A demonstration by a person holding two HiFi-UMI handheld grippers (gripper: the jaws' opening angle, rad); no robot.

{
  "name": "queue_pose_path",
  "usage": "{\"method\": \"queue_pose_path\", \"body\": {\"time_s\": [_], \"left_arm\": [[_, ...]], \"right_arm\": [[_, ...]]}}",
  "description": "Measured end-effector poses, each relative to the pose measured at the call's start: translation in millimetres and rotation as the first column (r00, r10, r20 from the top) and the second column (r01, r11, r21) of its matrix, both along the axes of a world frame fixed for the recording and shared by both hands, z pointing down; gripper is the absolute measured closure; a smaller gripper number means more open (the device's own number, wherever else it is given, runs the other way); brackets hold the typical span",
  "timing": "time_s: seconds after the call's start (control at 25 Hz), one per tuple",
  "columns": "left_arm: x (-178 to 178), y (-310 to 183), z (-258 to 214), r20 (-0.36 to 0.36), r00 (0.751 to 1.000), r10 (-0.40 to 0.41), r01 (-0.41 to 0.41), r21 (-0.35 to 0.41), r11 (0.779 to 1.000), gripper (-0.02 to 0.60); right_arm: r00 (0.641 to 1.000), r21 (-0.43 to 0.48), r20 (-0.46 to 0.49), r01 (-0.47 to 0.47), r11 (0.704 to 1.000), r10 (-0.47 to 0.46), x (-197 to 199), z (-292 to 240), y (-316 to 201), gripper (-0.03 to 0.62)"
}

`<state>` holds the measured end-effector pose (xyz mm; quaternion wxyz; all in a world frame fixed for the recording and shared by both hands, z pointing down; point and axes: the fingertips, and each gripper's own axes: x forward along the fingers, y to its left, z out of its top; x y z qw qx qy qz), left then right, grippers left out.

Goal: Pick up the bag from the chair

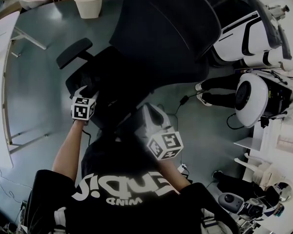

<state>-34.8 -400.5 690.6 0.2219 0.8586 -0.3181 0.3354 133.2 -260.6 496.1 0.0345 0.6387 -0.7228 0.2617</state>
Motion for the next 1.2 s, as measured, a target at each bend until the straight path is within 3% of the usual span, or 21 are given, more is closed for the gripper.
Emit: {"method": "queue_pose_path", "body": {"time_s": [0.16, 0.24, 0.6, 0.92, 1.2], "left_arm": [[1.1, 6.0, 1.9, 0.0, 0.999, 0.043, -0.043, -0.028, 0.999, 0.458], [4.9, 7.0, 3.6, 0.006, 0.999, 0.054, -0.054, -0.029, 0.998, 0.48], [13.9, 11.7, -13.6, -0.048, 0.998, 0.045, -0.049, -0.077, 0.996, 0.515], [13.4, 7.3, -50.7, -0.173, 0.984, -0.051, 0.043, -0.047, 0.998, 0.525], [24.4, 10.3, -96.7, -0.267, 0.96, -0.081, 0.087, 0.012, 0.996, 0.528]], "right_arm": [[1.0, -0.006, 0.001, -0.008, 1.0, 0.008, -5.0, 1.9, -2.3, 0.594], [1.0, -0.008, 0.003, -0.01, 1.0, 0.011, -3.7, 4.1, -2.4, 0.594], [1.0, -0.013, 0.009, -0.017, 1.0, 0.017, 4.6, 5.9, -1.3, 0.594], [1.0, -0.01, 0.006, -0.014, 1.0, 0.014, 11.9, 5.0, 3.8, 0.594], [1.0, 0.003, 0.004, -0.009, 1.0, 0.009, 16.1, -0.2, 10.4, 0.594]]}}
